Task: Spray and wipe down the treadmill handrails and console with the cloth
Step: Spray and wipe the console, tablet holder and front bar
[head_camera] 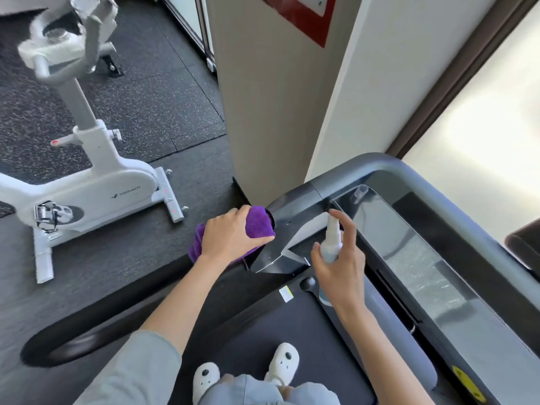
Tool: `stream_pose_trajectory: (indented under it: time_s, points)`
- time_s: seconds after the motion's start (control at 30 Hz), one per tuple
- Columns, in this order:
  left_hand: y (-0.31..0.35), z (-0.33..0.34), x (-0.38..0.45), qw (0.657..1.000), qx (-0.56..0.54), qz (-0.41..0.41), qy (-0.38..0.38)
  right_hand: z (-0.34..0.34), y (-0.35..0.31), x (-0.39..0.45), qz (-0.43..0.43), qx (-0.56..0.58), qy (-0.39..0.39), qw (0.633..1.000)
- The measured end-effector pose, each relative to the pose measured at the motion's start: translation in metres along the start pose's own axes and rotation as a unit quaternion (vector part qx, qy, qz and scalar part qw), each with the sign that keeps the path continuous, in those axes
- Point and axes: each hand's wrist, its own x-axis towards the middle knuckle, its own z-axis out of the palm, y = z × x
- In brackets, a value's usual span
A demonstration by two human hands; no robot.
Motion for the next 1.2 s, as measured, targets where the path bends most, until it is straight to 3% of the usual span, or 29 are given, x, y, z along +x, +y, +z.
stream_pose_trajectory:
  time_s: [0.33,0.57,0.87,1.07,1.2]
  points:
    - [0.001,0.002,0.002,0.999,-0.014,0.020,0.037,-0.009,0.019,0.056,0.018,-0.095,0.018,0.995]
    - [0.001,0.002,0.004,0.999,-0.010,0.027,0.026,0.000,0.024,0.062,0.059,-0.040,0.029,0.997]
    - [0.008,-0.001,0.002,0.996,-0.044,0.038,0.060,-0.010,0.029,0.061,0.067,-0.071,0.029,0.995]
    - [0.036,-0.011,0.025,0.987,-0.119,0.033,0.107,-0.021,0.028,0.062,0.064,-0.091,0.048,0.993]
    - [0.070,-0.005,0.050,0.987,-0.113,0.048,0.102,-0.029,0.030,0.069,0.061,-0.114,0.091,0.987]
